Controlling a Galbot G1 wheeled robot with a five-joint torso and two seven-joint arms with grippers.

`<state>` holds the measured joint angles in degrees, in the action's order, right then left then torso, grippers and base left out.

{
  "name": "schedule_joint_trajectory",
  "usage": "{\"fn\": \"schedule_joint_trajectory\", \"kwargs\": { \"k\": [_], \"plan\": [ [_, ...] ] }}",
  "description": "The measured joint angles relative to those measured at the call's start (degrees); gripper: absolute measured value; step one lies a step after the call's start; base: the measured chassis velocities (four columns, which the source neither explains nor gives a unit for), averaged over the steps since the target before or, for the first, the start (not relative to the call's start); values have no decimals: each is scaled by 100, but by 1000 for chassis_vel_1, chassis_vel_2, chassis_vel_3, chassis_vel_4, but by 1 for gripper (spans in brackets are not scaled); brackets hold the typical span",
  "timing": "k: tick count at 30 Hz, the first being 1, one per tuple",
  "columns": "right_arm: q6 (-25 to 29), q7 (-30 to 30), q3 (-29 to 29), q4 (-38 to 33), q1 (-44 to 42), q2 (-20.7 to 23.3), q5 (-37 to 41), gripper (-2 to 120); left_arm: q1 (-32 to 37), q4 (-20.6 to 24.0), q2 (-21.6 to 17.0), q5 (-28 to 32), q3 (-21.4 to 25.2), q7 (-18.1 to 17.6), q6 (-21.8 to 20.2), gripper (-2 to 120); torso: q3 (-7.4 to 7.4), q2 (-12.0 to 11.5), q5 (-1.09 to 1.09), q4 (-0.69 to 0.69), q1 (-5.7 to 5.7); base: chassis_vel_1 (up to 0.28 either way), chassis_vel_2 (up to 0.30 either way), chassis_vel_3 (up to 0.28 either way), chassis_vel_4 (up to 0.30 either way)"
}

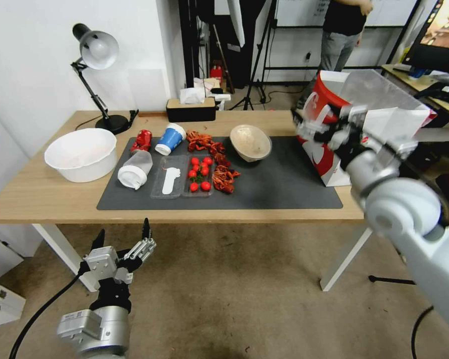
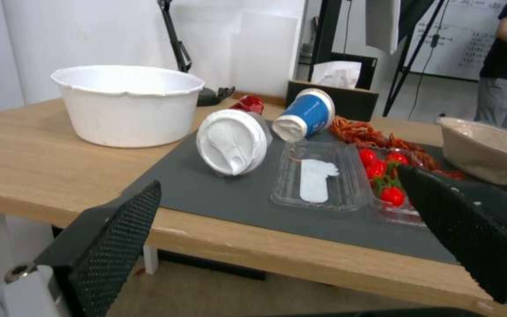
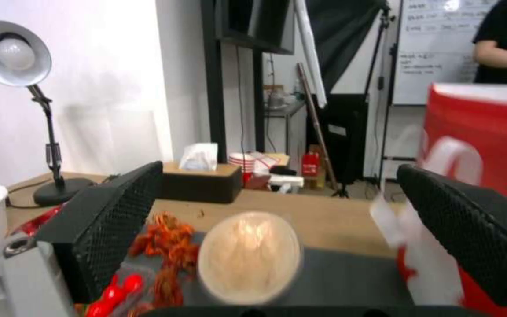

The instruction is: Pick up the trash from the table and place it into the takeout bag.

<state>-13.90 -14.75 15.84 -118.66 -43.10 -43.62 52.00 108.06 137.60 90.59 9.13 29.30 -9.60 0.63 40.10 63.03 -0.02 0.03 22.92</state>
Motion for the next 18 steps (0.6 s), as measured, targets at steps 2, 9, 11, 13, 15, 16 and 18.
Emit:
{"fn": "schedule_joint_trajectory", "kwargs": {
  "k": [2,9,11,13,15,16,18],
  "plan": [
    [55,13,108,-290,-654,-33,-189,100,-4,-32,18,1,-41,7,7,100,0,0,4,-5,-1,0,0,0,0],
    [161,2,636,-987,-2532,-730,-1052,100,2,-32,47,5,-89,19,8,100,0,0,4,-2,-1,0,0,0,0],
    [226,-17,694,-1145,-3138,-1159,-1438,100,-9,-32,55,11,-90,14,9,100,0,0,2,-2,-1,0,0,0,0],
    [282,-6,714,-1199,-3444,-1379,-1651,100,-10,-32,59,13,-95,13,12,100,0,0,2,-3,-1,0,0,0,0],
    [471,79,719,-1244,-3924,-1657,-2014,100,-8,-33,59,15,-107,11,22,100,0,0,2,-2,-1,0,0,0,0],
    [471,79,719,-1244,-3924,-1657,-2014,100,-8,-33,59,15,-107,11,22,100,0,0,2,-2,-1,0,0,0,0],
    [664,153,700,-1245,-4335,-1894,-2351,100,-5,-39,87,19,-183,0,25,100,0,-1,1,-3,-1,0,0,0,0]
  ]
}}
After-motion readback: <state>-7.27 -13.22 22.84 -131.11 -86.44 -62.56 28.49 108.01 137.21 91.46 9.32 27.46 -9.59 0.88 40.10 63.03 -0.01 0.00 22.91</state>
